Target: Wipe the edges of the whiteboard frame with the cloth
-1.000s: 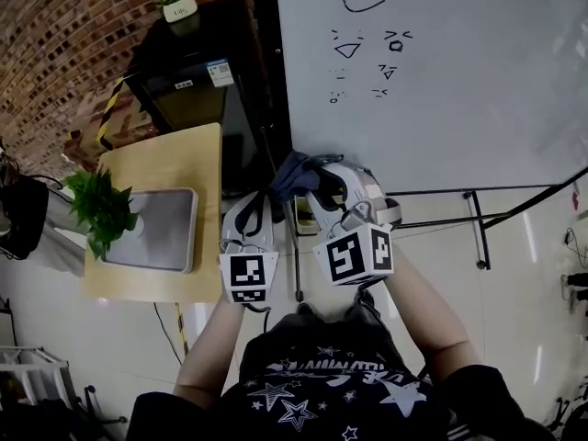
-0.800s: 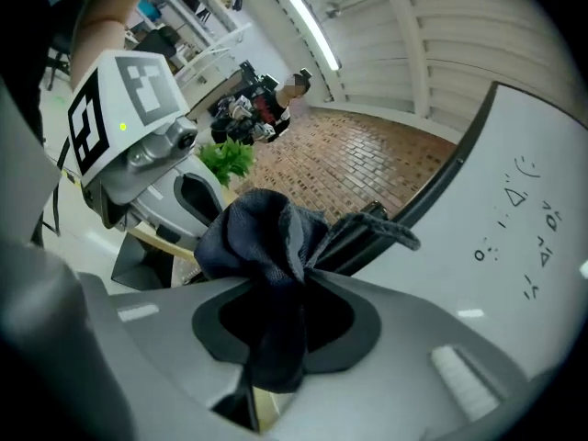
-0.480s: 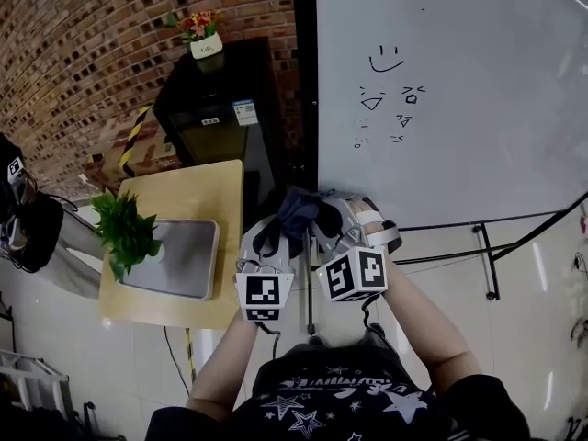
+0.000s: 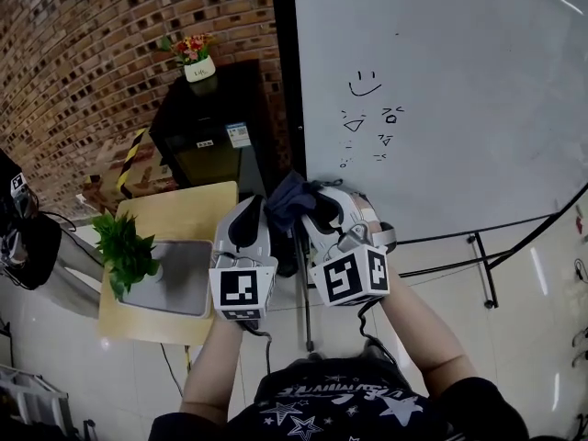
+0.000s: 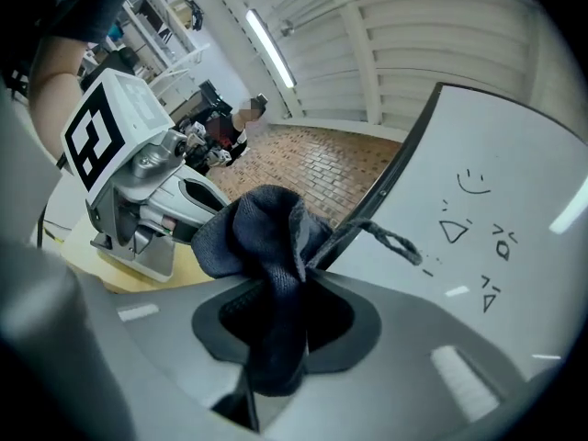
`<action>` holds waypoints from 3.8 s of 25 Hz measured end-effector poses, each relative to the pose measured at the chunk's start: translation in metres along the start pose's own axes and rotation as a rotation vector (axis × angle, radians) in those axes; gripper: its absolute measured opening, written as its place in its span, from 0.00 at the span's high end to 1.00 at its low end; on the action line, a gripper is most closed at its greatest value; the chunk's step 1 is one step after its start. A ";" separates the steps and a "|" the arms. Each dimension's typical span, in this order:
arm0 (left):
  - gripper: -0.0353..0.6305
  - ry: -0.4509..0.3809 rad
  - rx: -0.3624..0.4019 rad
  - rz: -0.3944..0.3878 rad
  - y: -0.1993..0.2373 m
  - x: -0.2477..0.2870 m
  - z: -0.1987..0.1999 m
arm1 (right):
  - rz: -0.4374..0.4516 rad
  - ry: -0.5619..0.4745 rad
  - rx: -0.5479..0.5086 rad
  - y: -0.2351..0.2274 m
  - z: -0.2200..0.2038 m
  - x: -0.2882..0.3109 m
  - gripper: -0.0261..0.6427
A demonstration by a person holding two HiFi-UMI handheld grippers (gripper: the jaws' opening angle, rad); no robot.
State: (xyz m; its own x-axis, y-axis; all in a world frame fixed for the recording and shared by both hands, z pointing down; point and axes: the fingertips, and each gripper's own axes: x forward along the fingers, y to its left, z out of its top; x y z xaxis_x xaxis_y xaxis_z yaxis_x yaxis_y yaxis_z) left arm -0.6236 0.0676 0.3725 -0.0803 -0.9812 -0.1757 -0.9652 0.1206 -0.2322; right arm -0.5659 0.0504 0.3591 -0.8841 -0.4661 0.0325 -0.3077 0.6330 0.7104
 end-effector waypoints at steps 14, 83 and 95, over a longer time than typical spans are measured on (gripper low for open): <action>0.94 -0.218 0.105 -0.013 0.035 0.042 0.137 | -0.156 -0.169 0.132 -0.099 0.092 0.003 0.84; 0.94 -0.812 0.389 -0.014 0.045 0.083 0.563 | -0.615 -0.456 -0.032 -0.478 0.303 -0.111 0.84; 0.94 -0.784 0.400 -0.012 -0.025 0.107 0.569 | -0.622 -0.434 -0.055 -0.514 0.254 -0.154 0.84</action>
State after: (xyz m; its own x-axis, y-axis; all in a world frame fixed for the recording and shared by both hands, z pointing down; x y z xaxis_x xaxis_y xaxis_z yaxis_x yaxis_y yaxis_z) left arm -0.4663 0.0458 -0.1850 0.2648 -0.6138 -0.7437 -0.7937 0.2992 -0.5296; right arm -0.3610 -0.0465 -0.1898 -0.6159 -0.4353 -0.6567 -0.7868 0.2959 0.5417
